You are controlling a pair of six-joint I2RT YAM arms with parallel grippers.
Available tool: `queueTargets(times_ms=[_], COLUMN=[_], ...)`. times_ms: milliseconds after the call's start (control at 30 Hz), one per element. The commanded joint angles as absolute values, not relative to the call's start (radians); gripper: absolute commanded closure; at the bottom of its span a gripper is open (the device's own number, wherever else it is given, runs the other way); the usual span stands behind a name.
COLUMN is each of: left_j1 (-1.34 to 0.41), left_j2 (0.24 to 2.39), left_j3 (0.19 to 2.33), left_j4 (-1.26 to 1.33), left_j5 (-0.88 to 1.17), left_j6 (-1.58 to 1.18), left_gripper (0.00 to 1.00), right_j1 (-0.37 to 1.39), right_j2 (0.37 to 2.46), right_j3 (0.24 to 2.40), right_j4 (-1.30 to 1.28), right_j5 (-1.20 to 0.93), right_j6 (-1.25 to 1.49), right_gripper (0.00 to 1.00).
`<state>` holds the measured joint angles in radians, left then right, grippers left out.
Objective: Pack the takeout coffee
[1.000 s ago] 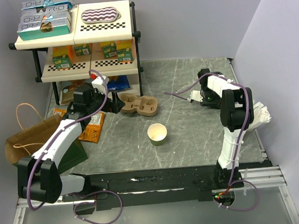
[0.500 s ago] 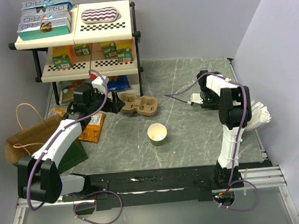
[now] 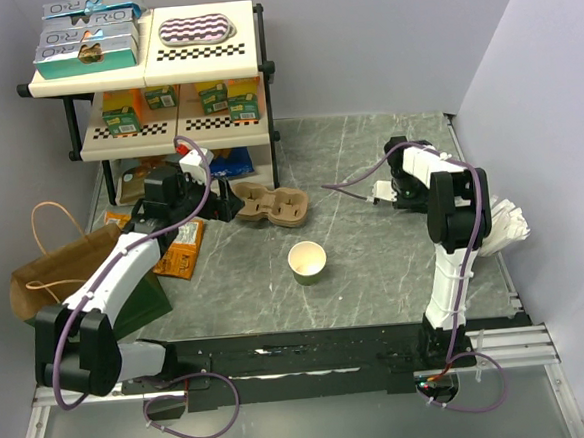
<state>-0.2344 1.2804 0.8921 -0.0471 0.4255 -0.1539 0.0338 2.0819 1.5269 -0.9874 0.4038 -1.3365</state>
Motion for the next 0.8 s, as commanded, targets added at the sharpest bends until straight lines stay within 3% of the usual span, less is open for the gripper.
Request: queueTargets(times_ms=[0, 467, 567, 767], left_j1=[-0.236, -0.236, -0.236, -0.235], left_j2=[1.287, 1.284, 1.284, 1.287], left_j3=[0.894, 0.893, 0.893, 0.893], left_j4=[-0.008, -0.006, -0.008, -0.008], left_j5=[0.434, 0.431, 0.433, 0.431], left_j6=[-0.169, -0.166, -0.166, -0.167], left_gripper=[0.03, 0.03, 0.03, 0.03], right_j1=[0.031, 0.043, 0.041, 0.044], right_j2=[2.095, 2.1, 2.102, 2.088], right_j3=[1.526, 1.488, 1.491, 1.493], right_j4=[-0.979, -0.954, -0.962, -0.957], right_j5=[0.439, 0.449, 0.446, 0.431], right_j6=[-1.371, -1.393, -1.39, -1.39], right_gripper=[0.7, 0.74, 0.77, 0.92])
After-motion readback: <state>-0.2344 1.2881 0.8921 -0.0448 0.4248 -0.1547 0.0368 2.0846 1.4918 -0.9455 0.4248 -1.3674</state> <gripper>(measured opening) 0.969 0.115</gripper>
